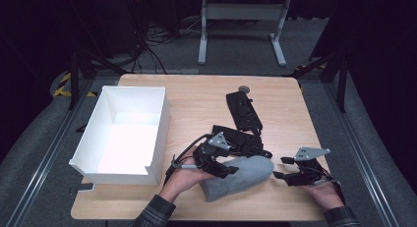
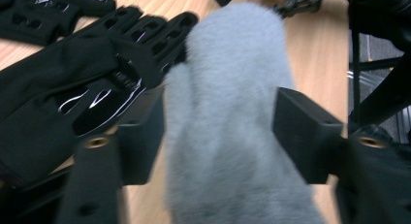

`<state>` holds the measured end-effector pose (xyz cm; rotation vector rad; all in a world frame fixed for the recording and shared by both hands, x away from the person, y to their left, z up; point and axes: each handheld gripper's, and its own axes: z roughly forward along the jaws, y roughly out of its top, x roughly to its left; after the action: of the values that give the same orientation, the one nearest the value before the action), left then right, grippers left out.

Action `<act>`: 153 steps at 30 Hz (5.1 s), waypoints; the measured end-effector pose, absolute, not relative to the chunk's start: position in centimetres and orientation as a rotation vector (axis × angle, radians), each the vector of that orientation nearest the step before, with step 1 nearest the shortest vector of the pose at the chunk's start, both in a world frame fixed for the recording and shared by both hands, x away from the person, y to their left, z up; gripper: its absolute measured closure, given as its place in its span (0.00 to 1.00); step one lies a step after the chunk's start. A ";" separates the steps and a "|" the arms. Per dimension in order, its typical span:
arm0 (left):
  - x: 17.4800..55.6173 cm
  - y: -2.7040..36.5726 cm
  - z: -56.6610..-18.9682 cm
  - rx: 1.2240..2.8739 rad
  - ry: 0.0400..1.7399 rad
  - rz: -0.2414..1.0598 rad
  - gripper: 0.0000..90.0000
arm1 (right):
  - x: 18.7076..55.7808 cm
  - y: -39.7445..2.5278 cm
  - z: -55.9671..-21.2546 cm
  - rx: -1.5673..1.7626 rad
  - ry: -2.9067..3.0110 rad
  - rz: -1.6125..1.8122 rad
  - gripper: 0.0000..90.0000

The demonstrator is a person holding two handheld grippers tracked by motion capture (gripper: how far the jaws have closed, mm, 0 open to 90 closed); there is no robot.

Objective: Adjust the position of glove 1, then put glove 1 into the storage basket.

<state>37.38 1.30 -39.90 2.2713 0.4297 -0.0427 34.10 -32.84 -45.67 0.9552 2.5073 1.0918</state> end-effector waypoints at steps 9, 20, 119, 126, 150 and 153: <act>38.7 0.0 -41.4 2.340 0.423 -0.047 0.18 | 34.5 -32.9 -46.2 0.962 2.519 1.065 0.32; 38.3 -1.9 -43.6 2.457 0.402 -0.088 0.17 | 34.5 -32.8 -46.3 0.936 2.508 1.050 0.30; 40.6 17.6 -24.7 2.108 0.872 0.224 0.77 | 34.4 -32.8 -46.9 0.895 2.477 1.058 0.17; 40.2 22.0 -25.1 2.041 0.978 0.251 0.77 | 34.4 -32.8 -46.9 0.895 2.476 1.058 0.17; 42.0 27.8 -35.9 1.962 1.386 0.141 0.77 | 34.4 -32.8 -46.9 0.894 2.475 1.058 0.17; 42.5 28.0 -37.4 1.967 1.428 0.134 0.77 | 34.4 -32.8 -46.9 0.895 2.475 1.058 0.17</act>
<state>42.45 27.96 -37.37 1.9671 1.4280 0.1344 34.42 -32.80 -46.94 0.8952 2.4747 1.0575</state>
